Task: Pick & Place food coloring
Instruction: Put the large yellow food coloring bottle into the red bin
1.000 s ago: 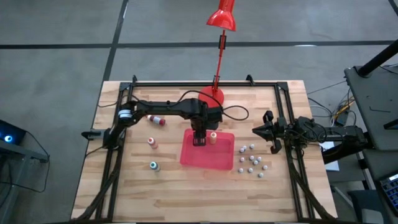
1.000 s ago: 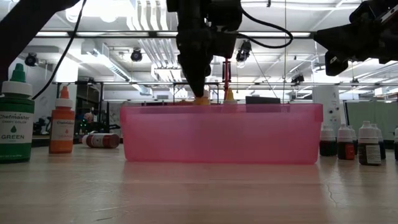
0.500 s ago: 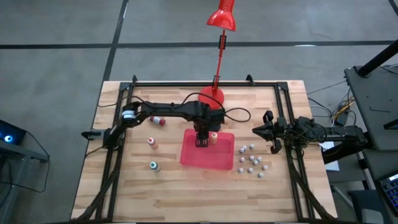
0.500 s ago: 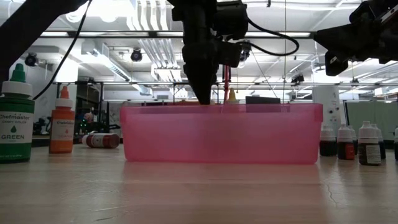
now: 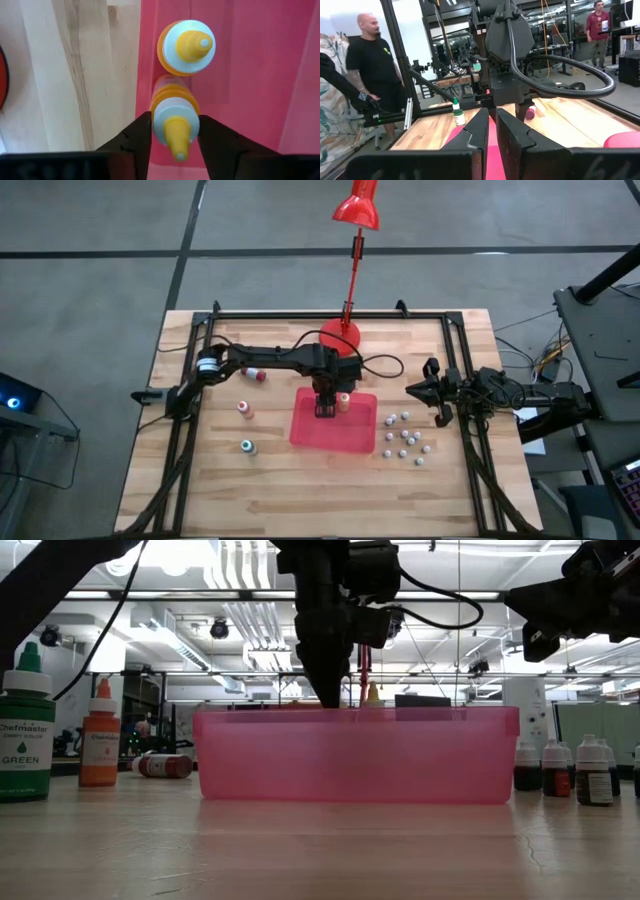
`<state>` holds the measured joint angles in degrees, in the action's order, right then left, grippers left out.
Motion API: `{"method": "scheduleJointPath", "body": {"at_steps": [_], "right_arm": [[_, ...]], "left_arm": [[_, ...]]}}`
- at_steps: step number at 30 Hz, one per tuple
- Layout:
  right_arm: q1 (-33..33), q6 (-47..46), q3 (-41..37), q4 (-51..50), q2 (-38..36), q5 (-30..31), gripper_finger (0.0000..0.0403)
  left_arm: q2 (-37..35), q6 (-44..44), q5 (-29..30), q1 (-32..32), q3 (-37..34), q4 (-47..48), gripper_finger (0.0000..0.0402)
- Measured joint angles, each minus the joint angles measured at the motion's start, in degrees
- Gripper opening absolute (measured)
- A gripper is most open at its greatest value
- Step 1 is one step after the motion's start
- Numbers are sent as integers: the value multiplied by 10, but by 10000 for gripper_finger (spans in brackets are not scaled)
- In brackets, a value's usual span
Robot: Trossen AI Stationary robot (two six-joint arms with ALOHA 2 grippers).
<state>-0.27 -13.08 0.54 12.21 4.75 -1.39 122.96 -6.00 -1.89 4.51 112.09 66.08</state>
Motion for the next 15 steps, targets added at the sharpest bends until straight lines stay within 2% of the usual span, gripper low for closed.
{"method": "scheduleJointPath", "body": {"at_steps": [12,15], "right_arm": [[0,0,0,0,0,0,29],[0,0,0,0,0,0,29]], "left_arm": [[-2,9,-1,0,0,2,166],[-2,9,-1,0,10,31,167]]}}
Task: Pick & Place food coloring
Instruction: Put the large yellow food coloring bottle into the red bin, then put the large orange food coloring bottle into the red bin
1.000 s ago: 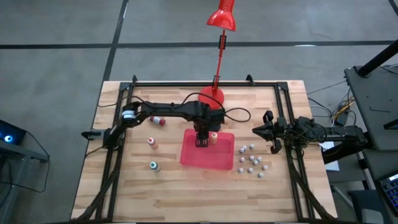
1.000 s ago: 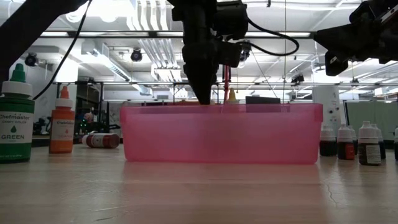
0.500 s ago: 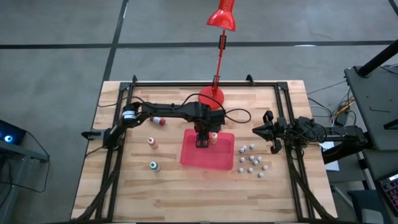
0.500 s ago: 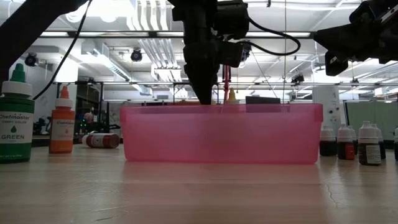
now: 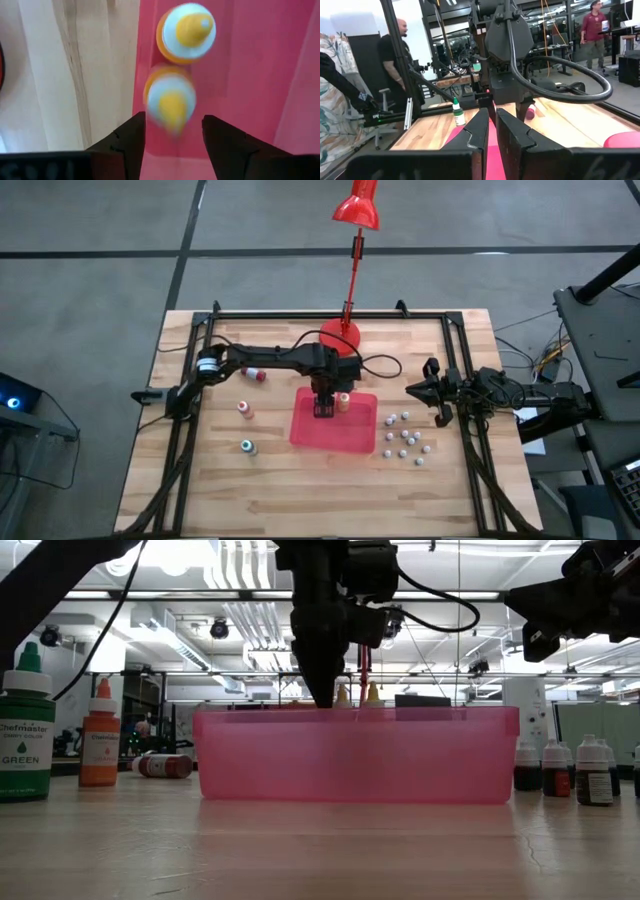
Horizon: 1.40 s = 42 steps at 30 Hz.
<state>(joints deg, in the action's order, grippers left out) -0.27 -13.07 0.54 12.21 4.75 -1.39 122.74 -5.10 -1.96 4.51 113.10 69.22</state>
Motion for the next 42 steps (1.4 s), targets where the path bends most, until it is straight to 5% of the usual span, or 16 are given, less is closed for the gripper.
{"method": "scheduleJointPath", "body": {"at_steps": [13,27,32,42], "right_arm": [[0,0,0,0,0,0,29],[0,0,0,0,0,-1,29],[0,0,0,0,0,-1,29],[0,0,0,0,6,-1,29]], "left_arm": [[-3,12,13,1,86,94,167],[-37,69,17,-4,80,110,156],[-86,93,21,-9,26,55,145],[-245,149,20,-11,-205,-59,140]]}}
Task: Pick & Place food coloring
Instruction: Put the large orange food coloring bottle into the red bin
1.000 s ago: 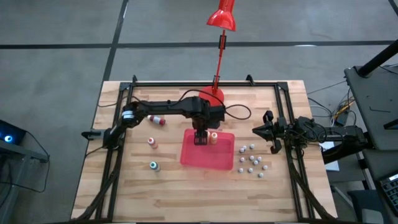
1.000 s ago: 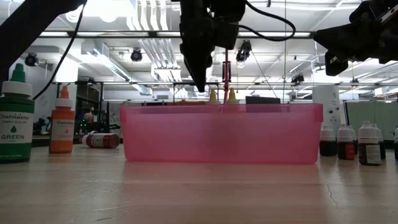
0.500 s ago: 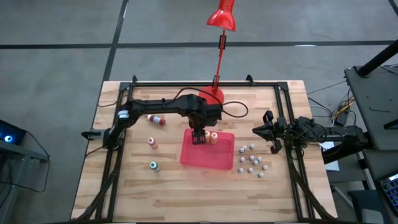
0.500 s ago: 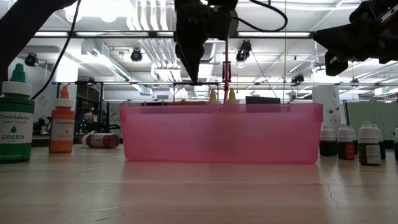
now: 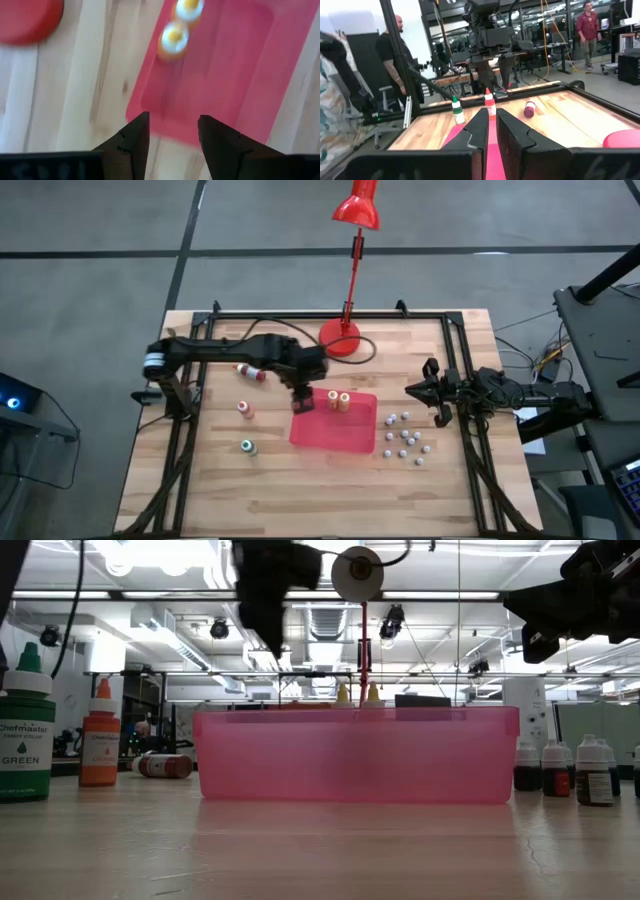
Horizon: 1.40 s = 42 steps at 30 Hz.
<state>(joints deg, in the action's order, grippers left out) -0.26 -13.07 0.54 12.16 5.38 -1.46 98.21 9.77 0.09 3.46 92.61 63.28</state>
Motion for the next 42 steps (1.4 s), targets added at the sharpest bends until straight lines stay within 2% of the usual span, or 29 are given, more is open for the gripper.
{"method": "scheduleJointPath", "body": {"at_steps": [5,10,18,23,27,42], "right_arm": [[0,2,0,0,1,1,29],[0,2,0,0,1,1,29],[0,0,0,0,1,1,29],[0,0,0,0,1,1,29],[0,0,0,0,1,1,29],[0,0,0,0,5,1,29]], "left_arm": [[-103,34,-1,-3,-131,-6,140],[-201,39,-6,-3,-234,-10,140],[-296,29,-66,-3,-309,30,140],[-308,8,-80,-3,-310,117,140],[-307,5,-42,-3,-307,154,140],[-239,-25,-34,-3,-308,133,140]]}}
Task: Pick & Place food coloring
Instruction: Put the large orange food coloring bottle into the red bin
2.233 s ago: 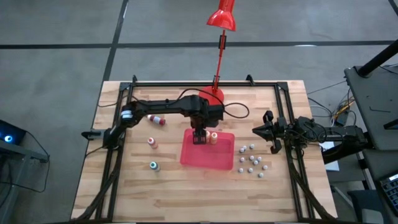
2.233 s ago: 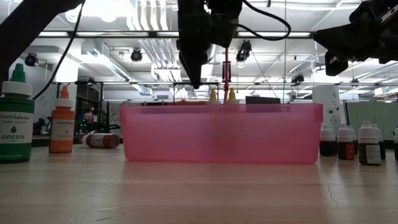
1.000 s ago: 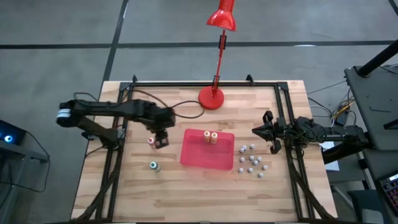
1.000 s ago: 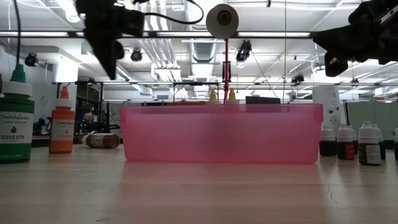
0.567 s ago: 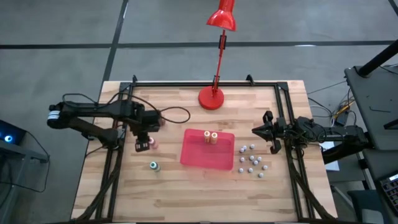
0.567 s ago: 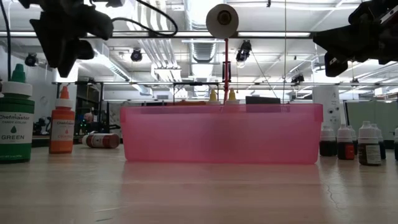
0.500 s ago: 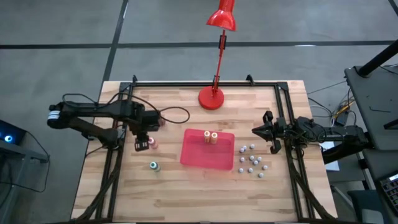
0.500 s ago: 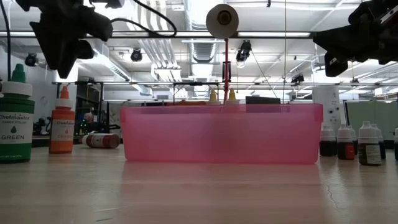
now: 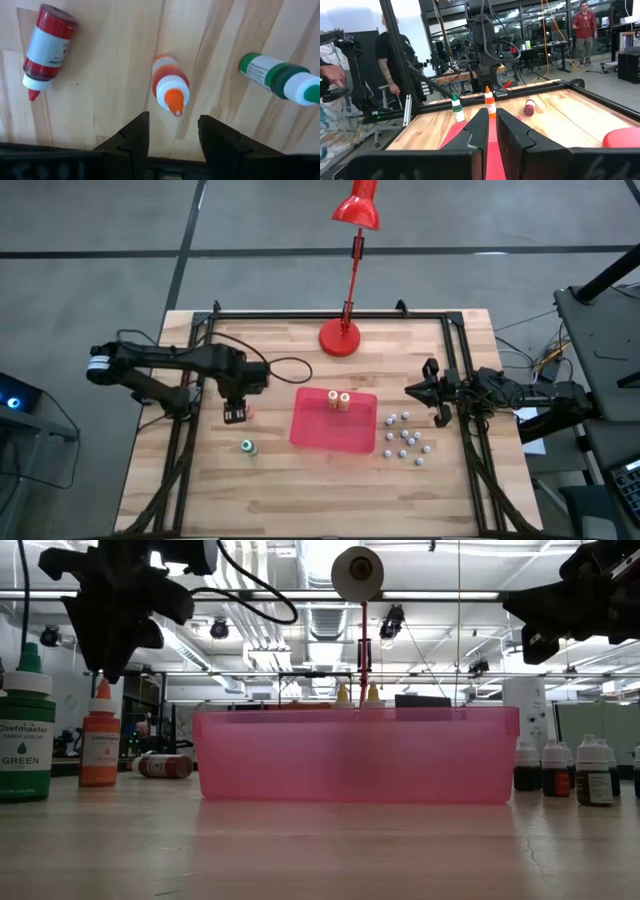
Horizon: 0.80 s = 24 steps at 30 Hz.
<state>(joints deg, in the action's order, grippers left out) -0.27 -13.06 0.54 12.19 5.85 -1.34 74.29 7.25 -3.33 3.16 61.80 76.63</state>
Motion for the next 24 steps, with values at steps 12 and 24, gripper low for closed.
{"method": "scheduleJointPath", "body": {"at_steps": [12,24], "right_arm": [[0,0,0,0,0,0,29],[0,0,0,0,0,0,29]], "left_arm": [[60,-1,4,0,-2,-1,140],[99,-2,7,0,-8,-14,140]]}}
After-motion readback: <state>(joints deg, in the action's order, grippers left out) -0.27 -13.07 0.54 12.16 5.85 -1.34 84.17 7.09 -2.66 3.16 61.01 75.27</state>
